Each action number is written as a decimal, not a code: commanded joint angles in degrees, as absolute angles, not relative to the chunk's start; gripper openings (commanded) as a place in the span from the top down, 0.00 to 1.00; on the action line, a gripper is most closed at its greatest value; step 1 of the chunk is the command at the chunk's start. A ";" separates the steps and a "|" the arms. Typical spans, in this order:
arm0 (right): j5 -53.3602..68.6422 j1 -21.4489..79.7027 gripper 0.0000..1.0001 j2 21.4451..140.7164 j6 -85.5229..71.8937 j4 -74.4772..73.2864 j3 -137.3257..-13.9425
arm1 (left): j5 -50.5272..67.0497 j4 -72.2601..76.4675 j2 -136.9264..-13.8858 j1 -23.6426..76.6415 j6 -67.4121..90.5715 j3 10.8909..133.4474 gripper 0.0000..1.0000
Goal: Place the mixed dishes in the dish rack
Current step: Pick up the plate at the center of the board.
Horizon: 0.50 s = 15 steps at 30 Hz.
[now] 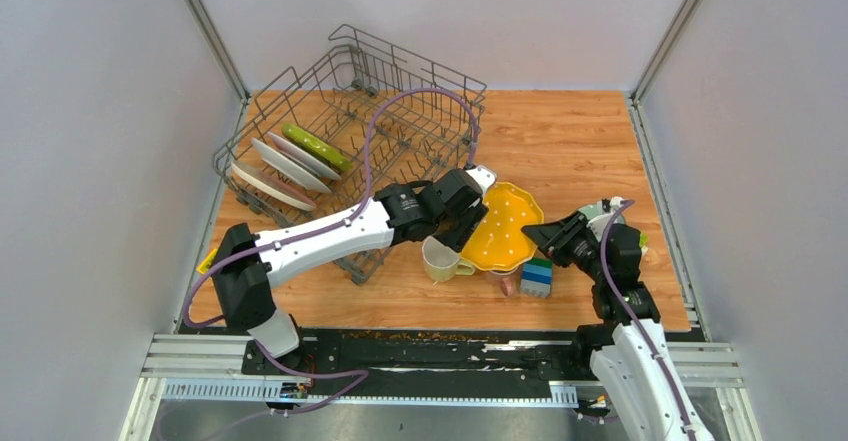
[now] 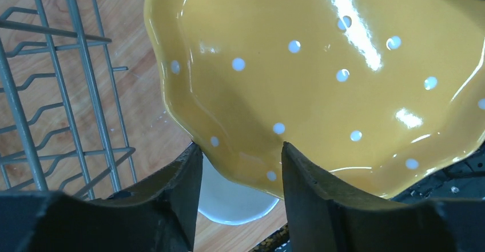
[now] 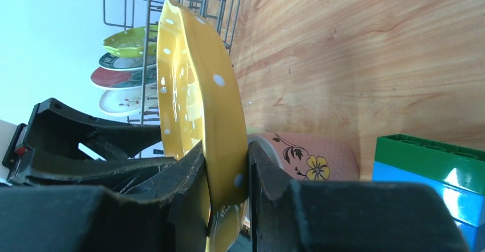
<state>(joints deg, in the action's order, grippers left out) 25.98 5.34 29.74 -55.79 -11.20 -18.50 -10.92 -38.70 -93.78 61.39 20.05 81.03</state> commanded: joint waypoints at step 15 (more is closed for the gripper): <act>32.54 7.24 1.00 21.82 -68.30 6.14 -24.21 | 2.23 -19.10 -81.99 61.57 25.61 75.64 0.15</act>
<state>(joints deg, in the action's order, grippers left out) 25.61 5.56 24.16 -60.60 -8.78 -18.79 -7.14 -30.79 -84.75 61.32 21.89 76.69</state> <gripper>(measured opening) 0.256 0.845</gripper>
